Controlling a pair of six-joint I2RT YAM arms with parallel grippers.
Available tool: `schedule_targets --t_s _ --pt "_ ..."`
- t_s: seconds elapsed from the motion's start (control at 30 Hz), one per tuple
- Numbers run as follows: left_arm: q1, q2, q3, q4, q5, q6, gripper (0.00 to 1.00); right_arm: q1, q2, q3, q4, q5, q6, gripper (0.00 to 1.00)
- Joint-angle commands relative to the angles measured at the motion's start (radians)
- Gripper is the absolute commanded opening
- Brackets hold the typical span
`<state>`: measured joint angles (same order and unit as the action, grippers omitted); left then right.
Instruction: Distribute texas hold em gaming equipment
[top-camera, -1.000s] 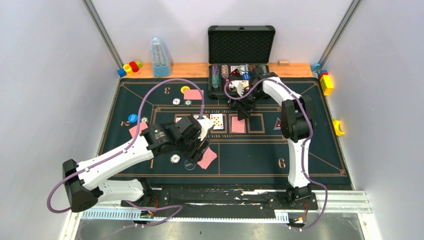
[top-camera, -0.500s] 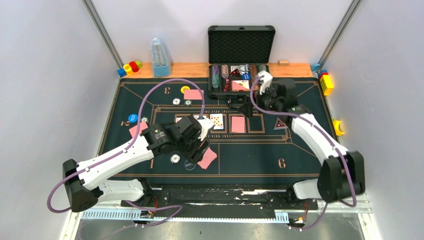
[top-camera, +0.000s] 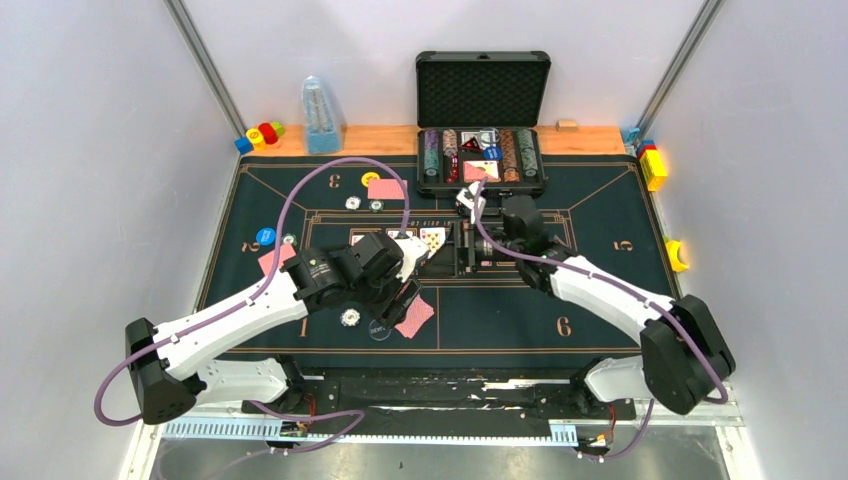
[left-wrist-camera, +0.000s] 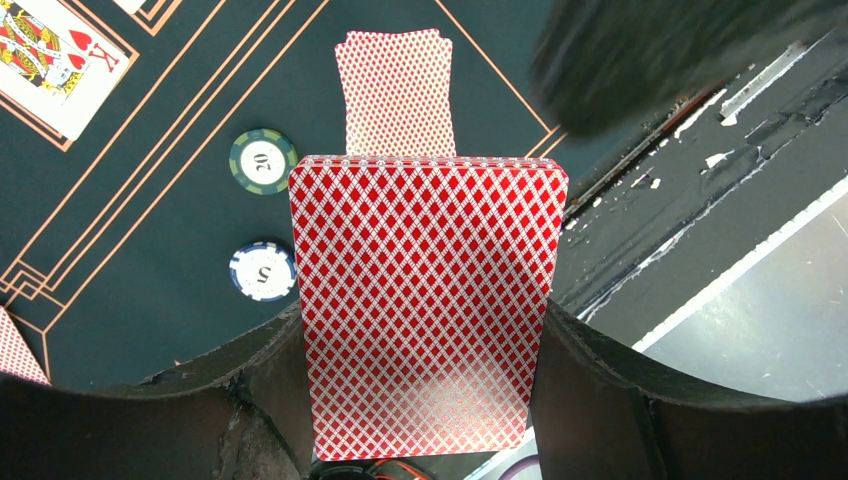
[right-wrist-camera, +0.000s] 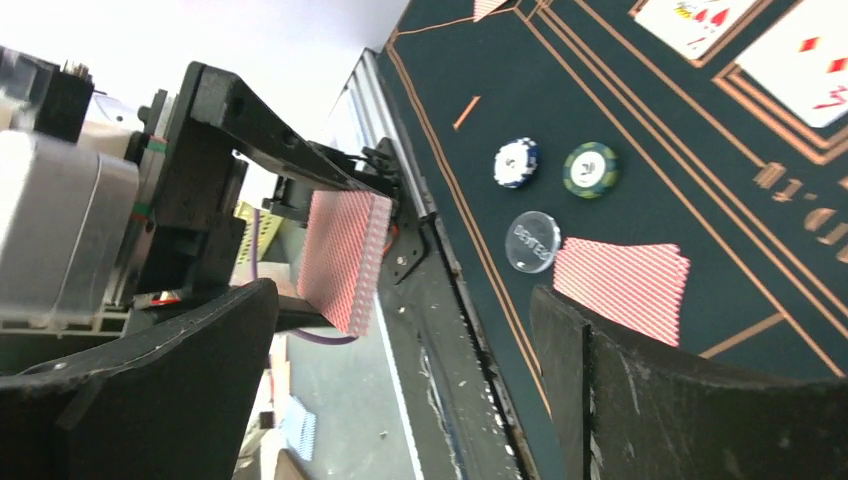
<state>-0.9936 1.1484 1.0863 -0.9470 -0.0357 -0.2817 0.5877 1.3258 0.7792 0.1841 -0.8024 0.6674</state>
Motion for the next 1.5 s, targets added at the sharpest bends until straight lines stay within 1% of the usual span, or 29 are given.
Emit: schedule_targets --t_s 0.0,0.27,0.5,0.7,0.83,1.0,1.47 --pt "0.000 -0.015 0.018 0.017 -0.003 0.009 0.00 0.049 0.084 0.086 0.047 -0.032 0.092 0.99" --pt "0.000 -0.012 0.018 0.016 -0.008 0.009 0.00 0.119 0.242 0.123 0.165 -0.144 0.161 0.96" --pt "0.000 -0.010 0.019 0.016 -0.012 0.009 0.00 0.175 0.279 0.119 0.193 -0.171 0.159 0.95" --pt "0.000 -0.015 0.019 0.016 -0.010 0.008 0.00 0.179 0.304 0.113 0.195 -0.155 0.164 0.93" --pt "0.000 -0.021 0.017 0.016 -0.010 0.008 0.00 0.176 0.303 0.124 0.145 -0.121 0.144 0.92" --pt "0.000 -0.030 0.016 0.017 -0.007 0.007 0.00 0.175 0.269 0.142 0.004 0.003 0.079 0.91" --pt "0.000 -0.043 0.014 0.020 -0.001 0.007 0.00 0.133 0.178 0.117 -0.087 0.081 0.036 0.91"
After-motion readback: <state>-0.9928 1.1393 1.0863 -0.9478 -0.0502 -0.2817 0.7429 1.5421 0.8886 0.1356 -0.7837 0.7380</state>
